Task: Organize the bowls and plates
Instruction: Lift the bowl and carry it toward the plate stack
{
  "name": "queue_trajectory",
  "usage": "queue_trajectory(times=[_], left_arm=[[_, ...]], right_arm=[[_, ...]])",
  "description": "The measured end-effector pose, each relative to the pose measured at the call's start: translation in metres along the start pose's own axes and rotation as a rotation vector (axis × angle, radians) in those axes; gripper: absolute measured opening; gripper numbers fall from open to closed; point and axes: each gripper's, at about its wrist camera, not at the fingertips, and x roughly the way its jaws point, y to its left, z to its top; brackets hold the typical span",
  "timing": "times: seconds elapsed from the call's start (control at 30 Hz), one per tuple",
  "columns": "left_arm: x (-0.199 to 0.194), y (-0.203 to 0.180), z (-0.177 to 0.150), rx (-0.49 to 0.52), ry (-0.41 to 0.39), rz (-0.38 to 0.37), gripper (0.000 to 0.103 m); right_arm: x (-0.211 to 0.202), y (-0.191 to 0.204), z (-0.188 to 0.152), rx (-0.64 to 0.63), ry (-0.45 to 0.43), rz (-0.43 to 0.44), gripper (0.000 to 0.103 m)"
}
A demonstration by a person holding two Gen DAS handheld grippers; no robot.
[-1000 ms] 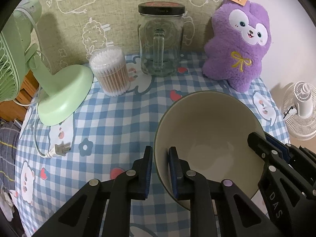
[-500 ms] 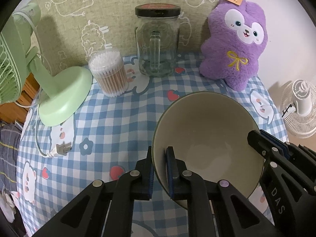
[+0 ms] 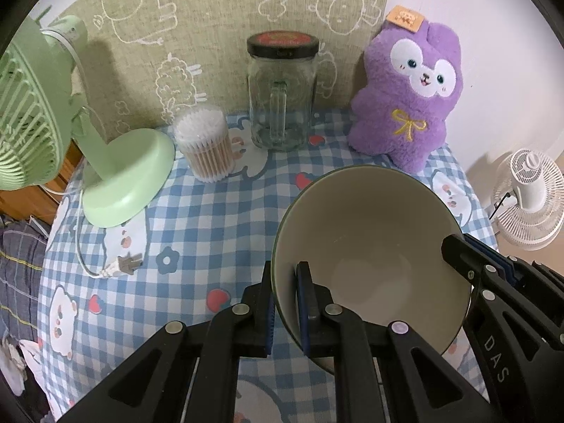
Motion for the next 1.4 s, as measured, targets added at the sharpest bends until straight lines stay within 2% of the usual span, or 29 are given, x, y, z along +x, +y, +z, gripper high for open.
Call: queue_trajectory(times=[0.53,1.0,1.27,1.4], left_arm=[[-0.077,0.009,-0.008,-0.007,-0.062,0.009,0.008],[-0.135,0.021,-0.033,0.031,-0.066,0.016,0.008],[-0.161,0.038,-0.053,0.061,-0.076,0.03,0.008],[-0.165,0.05,-0.064,0.042,-0.063,0.034,0.008]], right_arm=[[-0.078,0.013,-0.004,0.003,-0.057,0.009,0.011],[-0.137,0.035,-0.034,0.021,-0.048,0.005,0.011],[-0.16,0.059,-0.055,0.021,-0.043,0.009,0.011],[-0.165,0.07,-0.066,0.027,-0.028,0.014,0.011]])
